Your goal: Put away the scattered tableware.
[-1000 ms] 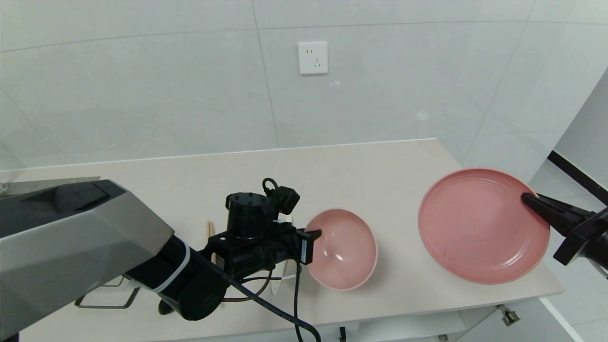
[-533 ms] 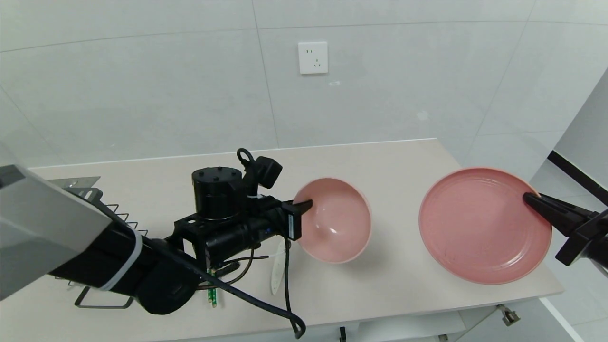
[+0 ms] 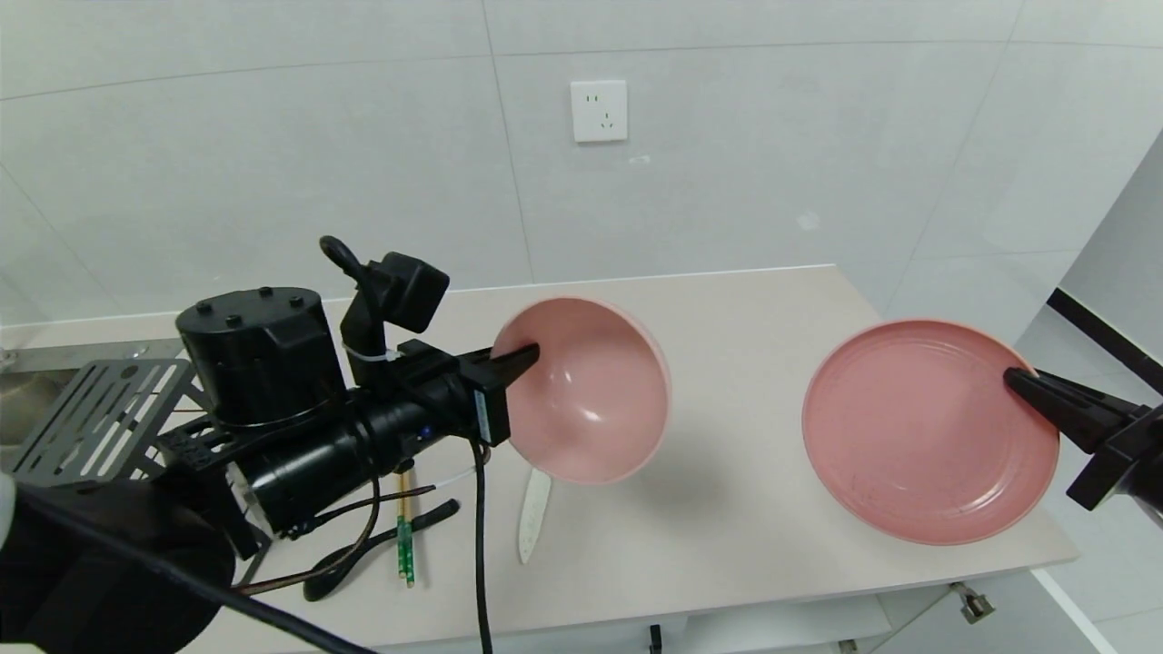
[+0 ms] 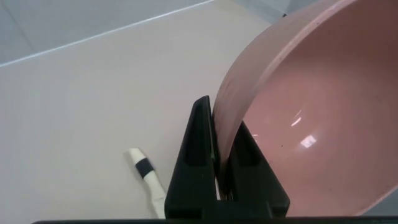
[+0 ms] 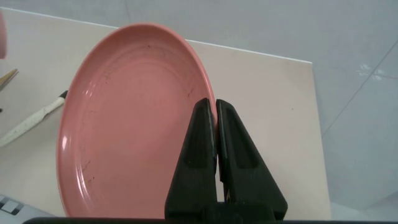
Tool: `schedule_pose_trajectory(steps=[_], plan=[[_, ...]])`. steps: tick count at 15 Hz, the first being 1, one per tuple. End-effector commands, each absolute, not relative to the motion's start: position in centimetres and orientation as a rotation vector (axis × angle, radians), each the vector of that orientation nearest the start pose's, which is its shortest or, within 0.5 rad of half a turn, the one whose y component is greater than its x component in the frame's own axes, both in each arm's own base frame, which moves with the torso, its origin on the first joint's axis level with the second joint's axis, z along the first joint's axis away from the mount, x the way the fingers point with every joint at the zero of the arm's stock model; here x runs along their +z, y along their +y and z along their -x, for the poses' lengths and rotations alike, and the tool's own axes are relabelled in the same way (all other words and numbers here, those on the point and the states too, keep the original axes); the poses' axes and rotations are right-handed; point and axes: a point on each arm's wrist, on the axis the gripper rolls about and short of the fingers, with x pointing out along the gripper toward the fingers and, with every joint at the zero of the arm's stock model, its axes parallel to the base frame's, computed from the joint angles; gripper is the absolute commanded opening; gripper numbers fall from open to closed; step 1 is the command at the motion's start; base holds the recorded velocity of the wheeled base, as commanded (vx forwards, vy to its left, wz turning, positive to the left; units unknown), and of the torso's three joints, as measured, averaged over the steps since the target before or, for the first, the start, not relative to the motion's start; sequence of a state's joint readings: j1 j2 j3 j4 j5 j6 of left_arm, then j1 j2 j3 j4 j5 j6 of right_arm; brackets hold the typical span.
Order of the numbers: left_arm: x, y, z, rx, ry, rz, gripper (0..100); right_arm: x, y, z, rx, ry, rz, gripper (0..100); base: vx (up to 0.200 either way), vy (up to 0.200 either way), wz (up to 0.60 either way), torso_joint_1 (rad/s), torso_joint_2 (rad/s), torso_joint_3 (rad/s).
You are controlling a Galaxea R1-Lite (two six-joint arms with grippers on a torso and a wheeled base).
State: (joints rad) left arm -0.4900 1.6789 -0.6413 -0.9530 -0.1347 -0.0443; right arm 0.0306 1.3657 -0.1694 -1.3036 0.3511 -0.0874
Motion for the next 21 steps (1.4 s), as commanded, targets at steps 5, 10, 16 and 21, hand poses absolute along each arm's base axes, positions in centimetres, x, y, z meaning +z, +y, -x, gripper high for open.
schedule_pose_trajectory(steps=[5, 10, 16, 21], plan=[[19.6, -10.7, -23.5, -0.478, 0.032, 0.054, 0, 17.0, 1.3, -17.2, 0.376, -0.129, 0.105, 0, 0.000, 0.000, 0.00, 0.000, 0.00, 0.000], [20.2, -8.0, -22.1, -0.512, -0.020, 0.080, 0, 16.9, 1.3, -17.1, 0.377, -0.123, 0.104, 0, 0.000, 0.000, 0.00, 0.000, 0.00, 0.000], [18.6, -7.5, -22.4, -0.504, -0.007, 0.064, 0, 17.0, 1.3, -17.1, 0.378, -0.128, 0.104, 0, 0.000, 0.000, 0.00, 0.000, 0.00, 0.000], [16.5, -8.4, -21.9, -0.502, 0.086, 0.131, 0, 17.1, 1.4, -17.2, 0.380, -0.130, 0.099, 0, 0.000, 0.000, 0.00, 0.000, 0.00, 0.000]])
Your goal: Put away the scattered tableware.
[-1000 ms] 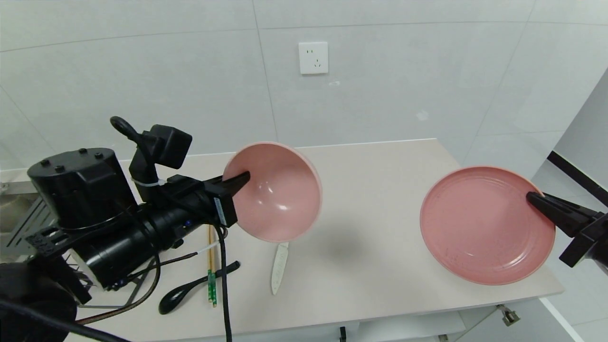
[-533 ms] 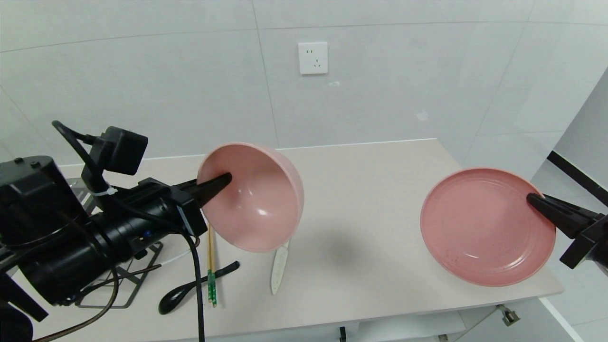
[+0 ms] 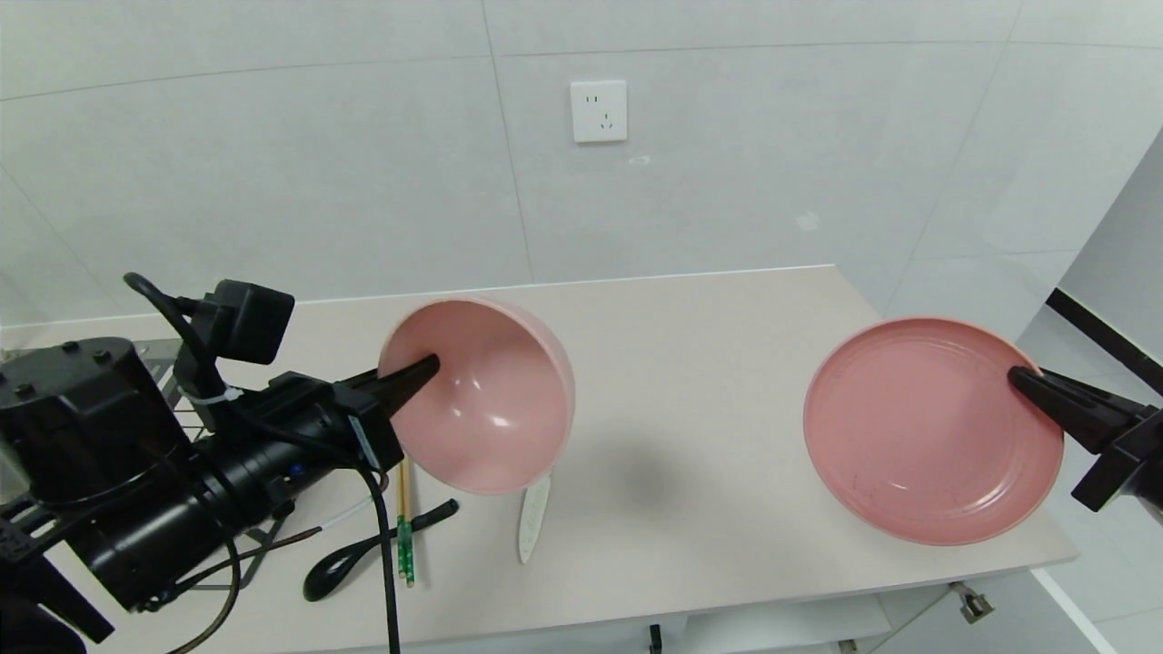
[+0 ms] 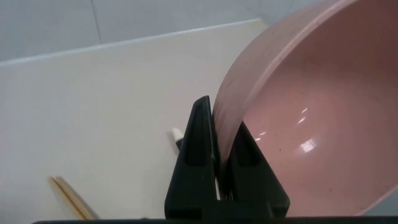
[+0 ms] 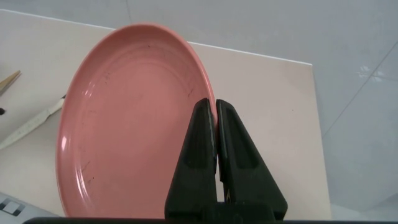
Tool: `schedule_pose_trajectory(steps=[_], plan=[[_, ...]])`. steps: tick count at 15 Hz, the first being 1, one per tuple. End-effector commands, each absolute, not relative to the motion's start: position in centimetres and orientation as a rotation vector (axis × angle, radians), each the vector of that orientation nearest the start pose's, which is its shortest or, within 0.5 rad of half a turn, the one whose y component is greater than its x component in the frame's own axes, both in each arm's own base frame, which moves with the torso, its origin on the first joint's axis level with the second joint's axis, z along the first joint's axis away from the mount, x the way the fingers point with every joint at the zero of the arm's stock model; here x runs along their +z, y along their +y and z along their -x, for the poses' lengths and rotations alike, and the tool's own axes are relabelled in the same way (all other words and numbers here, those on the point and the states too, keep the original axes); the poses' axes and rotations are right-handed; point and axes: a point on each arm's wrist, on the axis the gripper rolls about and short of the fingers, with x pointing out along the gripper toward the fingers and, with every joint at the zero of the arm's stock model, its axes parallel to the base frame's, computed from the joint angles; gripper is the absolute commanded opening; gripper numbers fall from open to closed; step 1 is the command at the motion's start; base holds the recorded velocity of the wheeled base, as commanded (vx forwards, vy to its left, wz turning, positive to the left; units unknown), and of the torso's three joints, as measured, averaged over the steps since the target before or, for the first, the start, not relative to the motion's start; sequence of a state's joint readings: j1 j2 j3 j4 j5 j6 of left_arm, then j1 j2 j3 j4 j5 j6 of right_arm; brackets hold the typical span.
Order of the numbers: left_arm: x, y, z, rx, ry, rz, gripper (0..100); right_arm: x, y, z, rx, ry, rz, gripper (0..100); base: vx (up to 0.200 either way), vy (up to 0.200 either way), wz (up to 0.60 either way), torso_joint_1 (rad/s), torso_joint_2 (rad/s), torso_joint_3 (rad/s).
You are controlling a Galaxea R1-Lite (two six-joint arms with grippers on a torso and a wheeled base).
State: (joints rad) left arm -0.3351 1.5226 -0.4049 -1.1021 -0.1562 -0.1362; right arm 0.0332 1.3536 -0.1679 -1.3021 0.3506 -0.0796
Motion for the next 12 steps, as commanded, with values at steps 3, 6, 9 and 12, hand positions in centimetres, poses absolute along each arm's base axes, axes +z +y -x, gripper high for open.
schedule_pose_trajectory(steps=[3, 6, 9, 12], plan=[[14.5, -9.1, -22.0, -0.454, 0.096, 0.168, 0, 17.9, 1.4, -17.5, 0.381, -0.159, 0.065, 0, 0.000, 0.000, 0.00, 0.000, 0.00, 0.000], [10.3, -12.1, -20.7, -0.534, 0.118, 0.142, 0, 18.2, 1.4, -17.8, 0.375, -0.167, 0.019, 0, 0.000, 0.000, 0.00, 0.000, 0.00, 0.000], [10.5, -12.8, -21.9, -0.509, 0.086, 0.143, 0, 18.7, 1.9, -17.7, 0.326, -0.194, -0.121, 0, 0.000, 0.000, 0.00, 0.000, 0.00, 0.000], [10.8, -13.1, -22.3, -0.515, 0.053, 0.083, 0, 18.9, 3.2, -18.2, 0.399, -0.185, -0.177, 0, 0.000, 0.000, 0.00, 0.000, 0.00, 0.000]])
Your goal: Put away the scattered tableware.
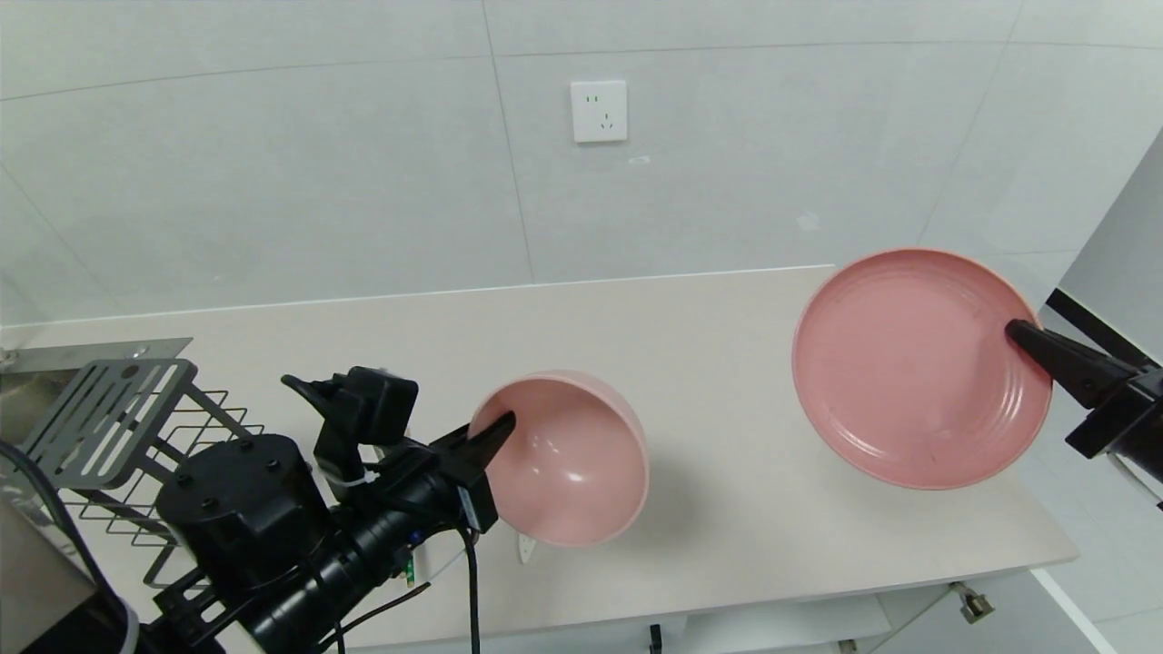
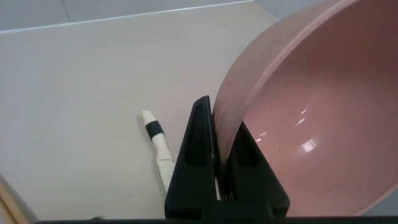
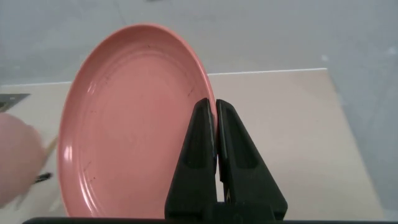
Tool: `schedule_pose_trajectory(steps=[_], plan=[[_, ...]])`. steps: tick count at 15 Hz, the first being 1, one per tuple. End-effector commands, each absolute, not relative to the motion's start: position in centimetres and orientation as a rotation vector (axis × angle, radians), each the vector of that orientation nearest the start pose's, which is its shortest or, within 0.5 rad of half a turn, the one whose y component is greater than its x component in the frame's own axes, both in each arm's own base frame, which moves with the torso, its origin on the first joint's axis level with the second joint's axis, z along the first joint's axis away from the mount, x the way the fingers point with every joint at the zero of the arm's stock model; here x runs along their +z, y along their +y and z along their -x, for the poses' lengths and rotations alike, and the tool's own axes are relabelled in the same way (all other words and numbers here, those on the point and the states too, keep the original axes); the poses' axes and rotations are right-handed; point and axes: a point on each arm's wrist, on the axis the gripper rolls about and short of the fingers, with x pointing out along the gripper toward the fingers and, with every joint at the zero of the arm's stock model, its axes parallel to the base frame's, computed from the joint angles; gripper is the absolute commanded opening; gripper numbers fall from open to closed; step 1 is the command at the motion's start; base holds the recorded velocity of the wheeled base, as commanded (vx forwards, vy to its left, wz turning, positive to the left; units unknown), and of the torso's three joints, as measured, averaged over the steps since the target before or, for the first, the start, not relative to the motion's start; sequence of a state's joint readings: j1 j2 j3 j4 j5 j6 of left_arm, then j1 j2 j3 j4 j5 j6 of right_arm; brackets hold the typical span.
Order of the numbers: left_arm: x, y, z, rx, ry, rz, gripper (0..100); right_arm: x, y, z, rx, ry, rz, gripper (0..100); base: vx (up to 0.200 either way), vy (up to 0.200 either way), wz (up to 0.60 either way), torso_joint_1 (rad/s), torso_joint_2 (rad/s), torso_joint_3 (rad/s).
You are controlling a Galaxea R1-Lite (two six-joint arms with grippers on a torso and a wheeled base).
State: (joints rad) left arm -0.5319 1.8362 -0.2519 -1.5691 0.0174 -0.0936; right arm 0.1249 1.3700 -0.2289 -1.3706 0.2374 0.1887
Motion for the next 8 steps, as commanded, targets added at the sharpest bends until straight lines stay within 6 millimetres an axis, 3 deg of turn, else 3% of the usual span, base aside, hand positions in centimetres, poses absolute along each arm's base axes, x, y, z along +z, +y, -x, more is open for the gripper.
schedule_pose_trajectory(steps=[1, 3, 8], plan=[[11.0, -13.1, -22.2, -0.514, 0.040, 0.068, 0, 18.8, 3.2, -18.5, 0.402, -0.196, -0.173, 0, 0.000, 0.000, 0.00, 0.000, 0.00, 0.000], [11.4, -12.9, -21.9, -0.515, 0.018, 0.038, 0, 18.9, 3.3, -19.0, 0.405, -0.267, -0.132, 0, 0.000, 0.000, 0.00, 0.000, 0.00, 0.000], [11.3, -12.0, -20.3, -0.512, 0.035, 0.009, 0, 17.5, 3.6, -19.3, 0.399, -0.249, -0.033, 0, -0.200, 0.000, 0.00, 0.007, 0.00, 0.001]])
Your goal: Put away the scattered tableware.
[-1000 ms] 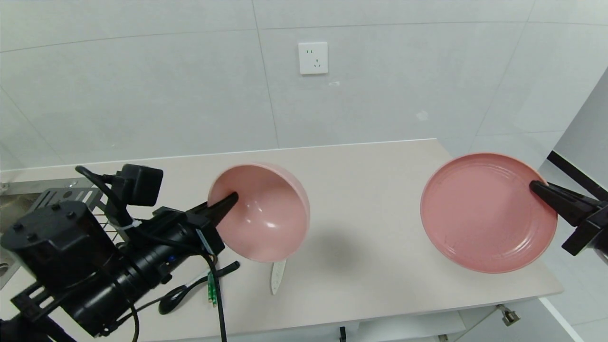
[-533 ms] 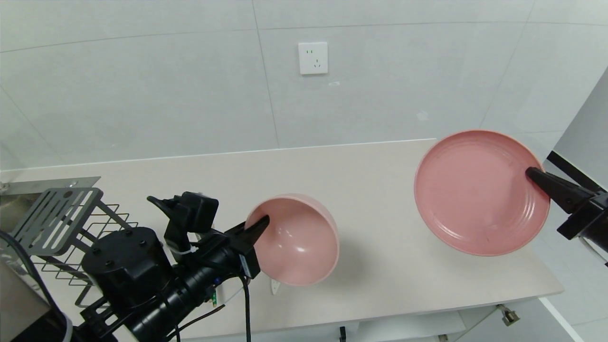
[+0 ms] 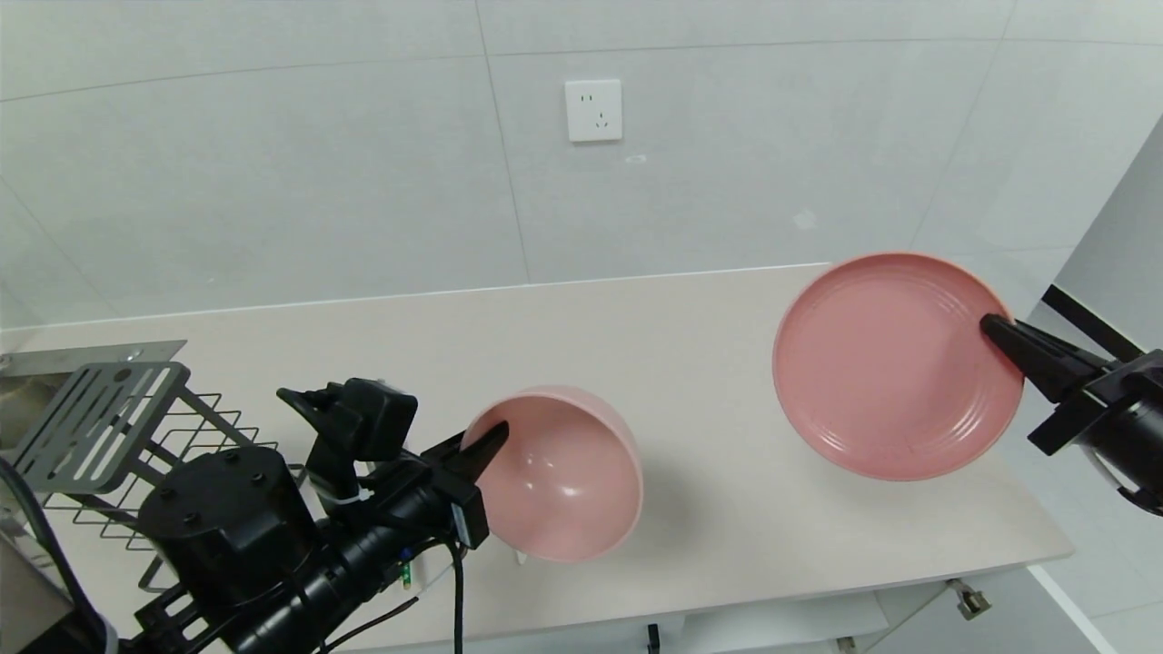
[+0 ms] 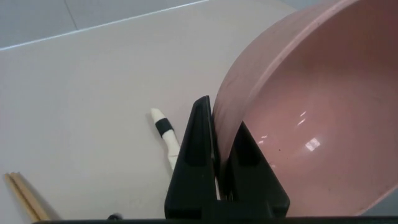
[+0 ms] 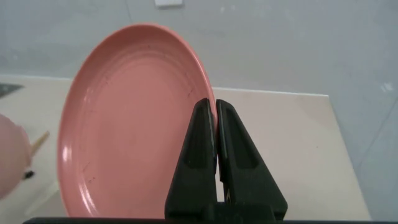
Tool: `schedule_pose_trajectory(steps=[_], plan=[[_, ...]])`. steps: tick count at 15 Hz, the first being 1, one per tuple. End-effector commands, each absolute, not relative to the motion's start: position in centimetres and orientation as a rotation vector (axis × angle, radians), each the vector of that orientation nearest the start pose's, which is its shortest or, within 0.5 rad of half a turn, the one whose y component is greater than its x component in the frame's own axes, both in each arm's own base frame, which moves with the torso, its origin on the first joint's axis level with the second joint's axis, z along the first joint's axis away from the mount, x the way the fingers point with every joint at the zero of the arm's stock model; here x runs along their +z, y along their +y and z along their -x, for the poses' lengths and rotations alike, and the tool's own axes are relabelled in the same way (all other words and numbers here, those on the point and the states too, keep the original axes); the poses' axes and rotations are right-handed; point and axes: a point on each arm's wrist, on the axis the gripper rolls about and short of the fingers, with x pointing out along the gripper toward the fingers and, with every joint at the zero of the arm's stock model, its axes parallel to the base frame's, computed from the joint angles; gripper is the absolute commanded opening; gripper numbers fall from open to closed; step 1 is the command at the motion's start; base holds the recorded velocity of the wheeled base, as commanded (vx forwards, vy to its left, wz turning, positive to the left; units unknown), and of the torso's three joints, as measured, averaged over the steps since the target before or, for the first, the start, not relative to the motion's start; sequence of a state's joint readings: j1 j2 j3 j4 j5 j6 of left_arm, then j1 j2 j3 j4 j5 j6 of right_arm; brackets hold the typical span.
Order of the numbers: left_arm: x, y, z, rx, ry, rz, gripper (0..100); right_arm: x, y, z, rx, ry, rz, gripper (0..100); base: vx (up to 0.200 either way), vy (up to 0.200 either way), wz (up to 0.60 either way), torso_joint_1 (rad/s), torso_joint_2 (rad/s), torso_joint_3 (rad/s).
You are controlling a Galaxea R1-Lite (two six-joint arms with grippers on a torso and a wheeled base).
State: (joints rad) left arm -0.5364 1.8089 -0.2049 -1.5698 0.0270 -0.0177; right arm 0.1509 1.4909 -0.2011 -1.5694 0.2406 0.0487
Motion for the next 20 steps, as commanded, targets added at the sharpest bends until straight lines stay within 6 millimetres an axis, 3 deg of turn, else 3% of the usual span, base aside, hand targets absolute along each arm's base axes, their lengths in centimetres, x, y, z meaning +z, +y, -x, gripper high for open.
schedule_pose_trajectory(steps=[1, 7, 12, 18, 20], plan=[[11.7, -12.0, -19.8, -0.518, 0.020, 0.014, 0, 17.2, 3.5, -19.0, 0.395, -0.238, -0.002, 0, -0.200, 0.000, 0.00, 0.012, 0.01, 0.002], [13.2, -11.4, -18.5, -0.526, -0.041, 0.025, 0, 17.0, 3.4, -18.2, 0.390, -0.246, 0.052, 0, 0.000, 0.000, 0.00, 0.000, 0.00, 0.000], [14.1, -10.9, -17.9, -0.523, -0.090, 0.004, 0, 17.3, 3.4, -18.0, 0.390, -0.260, 0.054, 0, 0.000, -0.200, 0.00, 0.009, 0.01, 0.004], [14.7, -10.4, -17.7, -0.506, -0.120, 0.012, 0, 17.5, 3.4, -18.1, 0.389, -0.269, 0.055, 0, 0.000, 0.000, 0.00, 0.000, 0.00, 0.000], [14.8, -10.3, -17.7, -0.506, -0.123, 0.013, 0, 17.6, 3.4, -18.1, 0.389, -0.277, 0.055, 0, -0.200, 0.000, 0.00, 0.002, 0.00, 0.005]])
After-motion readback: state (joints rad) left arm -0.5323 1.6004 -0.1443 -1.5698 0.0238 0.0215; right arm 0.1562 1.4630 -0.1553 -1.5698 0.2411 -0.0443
